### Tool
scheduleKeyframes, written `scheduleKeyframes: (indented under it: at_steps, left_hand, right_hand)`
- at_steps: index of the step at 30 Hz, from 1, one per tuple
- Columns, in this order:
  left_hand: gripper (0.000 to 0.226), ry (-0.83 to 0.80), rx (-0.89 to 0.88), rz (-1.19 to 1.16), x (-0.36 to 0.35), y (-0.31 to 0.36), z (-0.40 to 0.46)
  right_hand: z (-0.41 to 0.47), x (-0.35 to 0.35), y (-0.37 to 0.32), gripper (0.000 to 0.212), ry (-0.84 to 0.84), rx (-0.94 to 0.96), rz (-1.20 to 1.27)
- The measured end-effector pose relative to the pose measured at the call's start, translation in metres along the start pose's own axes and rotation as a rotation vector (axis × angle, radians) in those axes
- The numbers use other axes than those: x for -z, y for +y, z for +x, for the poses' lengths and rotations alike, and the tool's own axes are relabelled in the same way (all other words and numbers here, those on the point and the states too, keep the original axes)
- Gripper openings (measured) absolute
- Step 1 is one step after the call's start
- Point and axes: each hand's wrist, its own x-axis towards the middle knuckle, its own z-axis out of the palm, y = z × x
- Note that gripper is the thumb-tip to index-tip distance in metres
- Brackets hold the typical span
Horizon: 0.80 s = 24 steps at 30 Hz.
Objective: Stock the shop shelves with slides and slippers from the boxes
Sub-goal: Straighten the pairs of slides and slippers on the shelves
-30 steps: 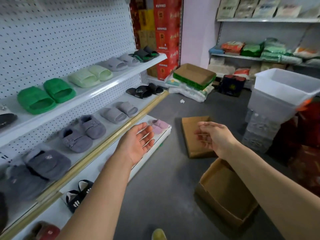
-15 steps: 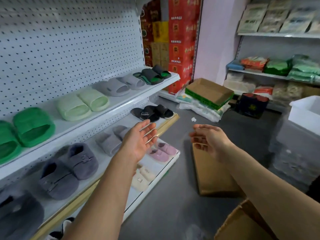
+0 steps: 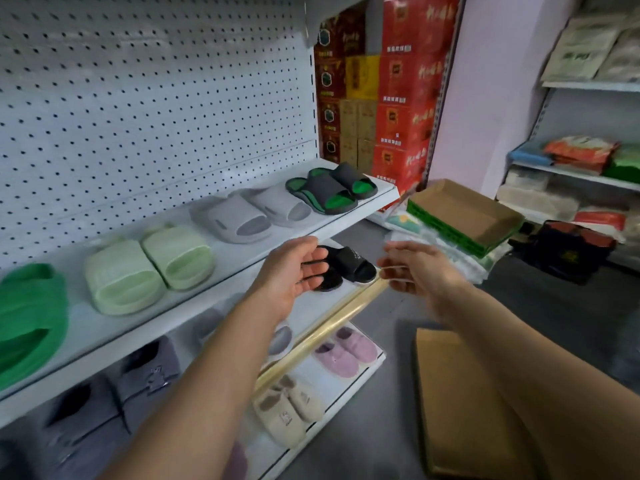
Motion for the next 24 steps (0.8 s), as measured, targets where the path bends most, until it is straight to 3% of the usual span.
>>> scheduleKeyframes:
  at_steps: [6,11,17,24]
  left_hand:
    - [0.02,0.117,-0.289,0.288,-0.024,0.02,0.07]
    - [0.063,0.191,-0.459,0.664,-0.05,0.031,0.133]
    - [0.114,0.254,-0.323,1.19,-0.071,0.037,0.192]
    - [0.134,0.226,-0.165,1.631,-0.075,0.039,0.245]
  right_hand:
    - [0.094,0.006,-0.034,0.012,-0.092,0.059,-0.082]
    - [0.181,0.029,-0.061,0.026,-0.217,0.153,-0.2]
    - [0.272,0.052,-0.084,0.04,-0.355,0.265,-0.462]
    - [0.34,0.027,-0.086,0.073,-0.455,0.444,-0.863]
